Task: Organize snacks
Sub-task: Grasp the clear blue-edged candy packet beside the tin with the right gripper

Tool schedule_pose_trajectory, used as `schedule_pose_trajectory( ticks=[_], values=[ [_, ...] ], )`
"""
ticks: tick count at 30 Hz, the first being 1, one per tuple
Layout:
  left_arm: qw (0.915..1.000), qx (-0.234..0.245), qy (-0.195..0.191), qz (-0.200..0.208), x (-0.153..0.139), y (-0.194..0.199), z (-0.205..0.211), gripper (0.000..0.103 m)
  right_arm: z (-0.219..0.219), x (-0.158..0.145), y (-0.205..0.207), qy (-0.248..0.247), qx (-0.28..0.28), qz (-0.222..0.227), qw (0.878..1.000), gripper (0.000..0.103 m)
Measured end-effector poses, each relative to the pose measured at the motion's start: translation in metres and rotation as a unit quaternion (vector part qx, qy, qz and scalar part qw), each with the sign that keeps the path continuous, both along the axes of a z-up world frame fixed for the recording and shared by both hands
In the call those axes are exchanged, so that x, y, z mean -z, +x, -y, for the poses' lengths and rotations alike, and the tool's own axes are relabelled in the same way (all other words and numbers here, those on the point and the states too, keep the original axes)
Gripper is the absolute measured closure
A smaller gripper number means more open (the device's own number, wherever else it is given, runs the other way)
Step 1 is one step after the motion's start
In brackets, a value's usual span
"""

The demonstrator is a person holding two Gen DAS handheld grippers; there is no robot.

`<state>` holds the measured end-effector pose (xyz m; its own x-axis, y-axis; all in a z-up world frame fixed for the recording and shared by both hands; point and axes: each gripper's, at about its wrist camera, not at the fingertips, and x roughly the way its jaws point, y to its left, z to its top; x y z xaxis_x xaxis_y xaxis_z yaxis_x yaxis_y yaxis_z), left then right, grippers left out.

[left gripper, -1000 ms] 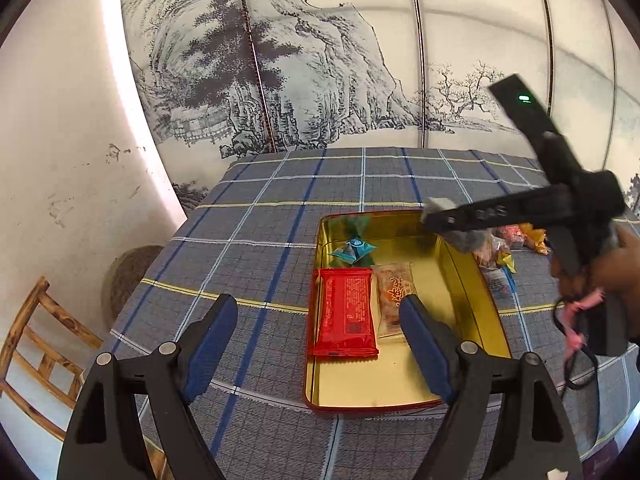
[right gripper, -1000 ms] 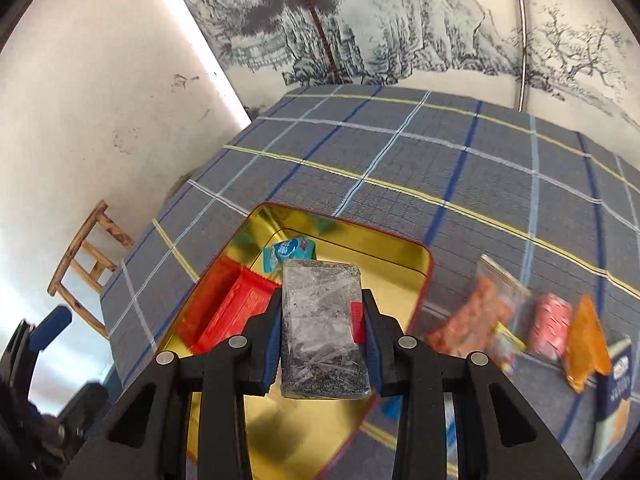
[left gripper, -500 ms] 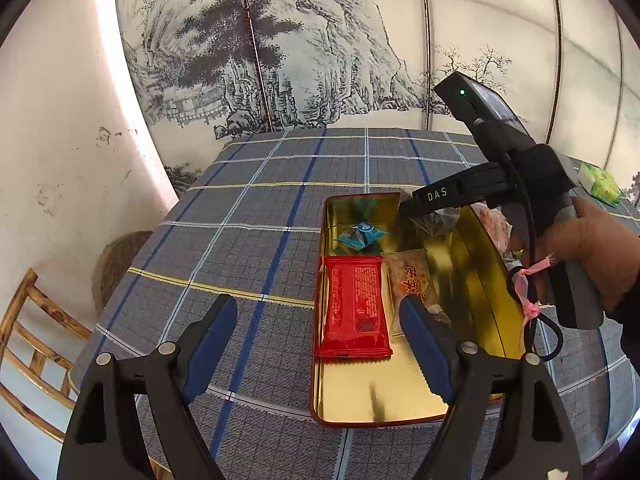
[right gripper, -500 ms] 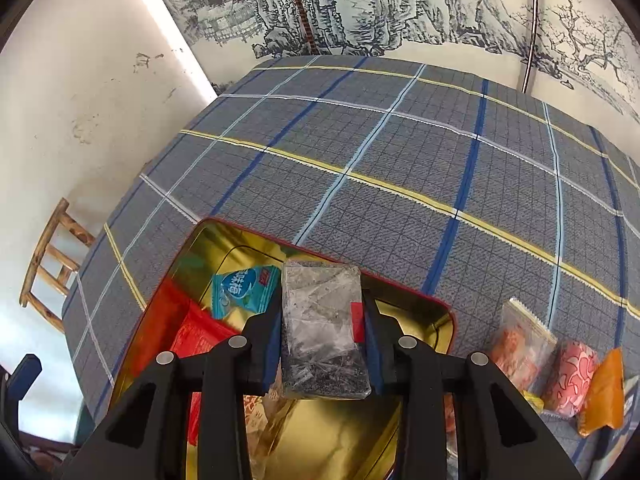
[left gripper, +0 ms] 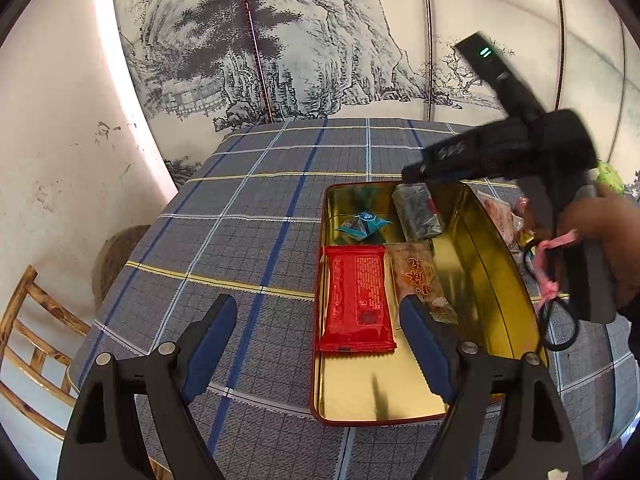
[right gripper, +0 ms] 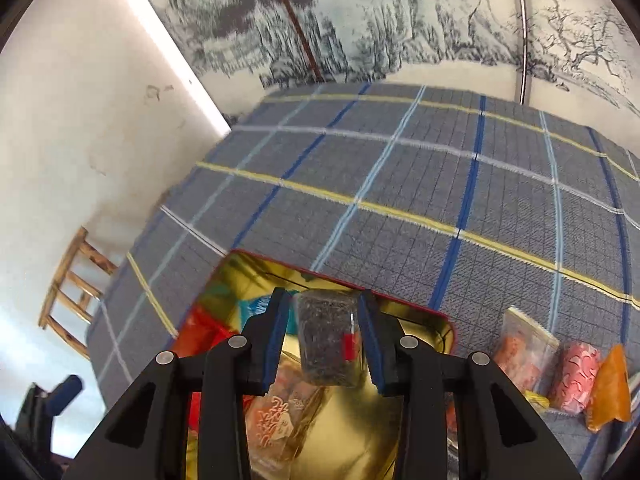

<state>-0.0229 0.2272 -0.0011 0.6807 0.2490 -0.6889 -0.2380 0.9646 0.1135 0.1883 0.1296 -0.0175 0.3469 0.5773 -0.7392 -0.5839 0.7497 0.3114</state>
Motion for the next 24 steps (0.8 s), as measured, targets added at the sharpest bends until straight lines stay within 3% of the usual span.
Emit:
schedule_pose_trajectory(
  ticks=[4, 8, 12, 14, 19, 24],
  values=[
    [1.0, 0.003, 0.003, 0.001, 0.001, -0.003, 0.001, 0.023, 0.048, -0.024, -0.029, 0.022, 0.008, 0.05, 0.998, 0.066],
    [0.9999, 0.007, -0.003, 0.008, 0.001, -0.006, 0.001, 0.023, 0.104, -0.017, -0.058, -0.04, 0.027, 0.088, 0.995, 0.066],
    [0.9999, 0.015, -0.004, 0.004, 0.001, -0.003, 0.01, 0.023, 0.142, 0.017, -0.072, -0.081, 0.046, 0.054, 0.994, 0.066],
    [0.9998, 0.02, -0.003, 0.0, 0.002, -0.001, 0.015, 0.023, 0.15, 0.029, -0.072, -0.068, 0.053, 0.032, 0.996, 0.066],
    [0.9994, 0.032, 0.009, -0.004, 0.0, -0.001, 0.029, 0.022, 0.134, 0.042, -0.073, -0.066, 0.028, 0.032, 0.997, 0.066],
    [0.9994, 0.033, 0.014, -0.003, -0.001, 0.0, 0.034, 0.017, 0.12, 0.054, -0.062, -0.052, 0.047, 0.01, 0.998, 0.065]
  ],
)
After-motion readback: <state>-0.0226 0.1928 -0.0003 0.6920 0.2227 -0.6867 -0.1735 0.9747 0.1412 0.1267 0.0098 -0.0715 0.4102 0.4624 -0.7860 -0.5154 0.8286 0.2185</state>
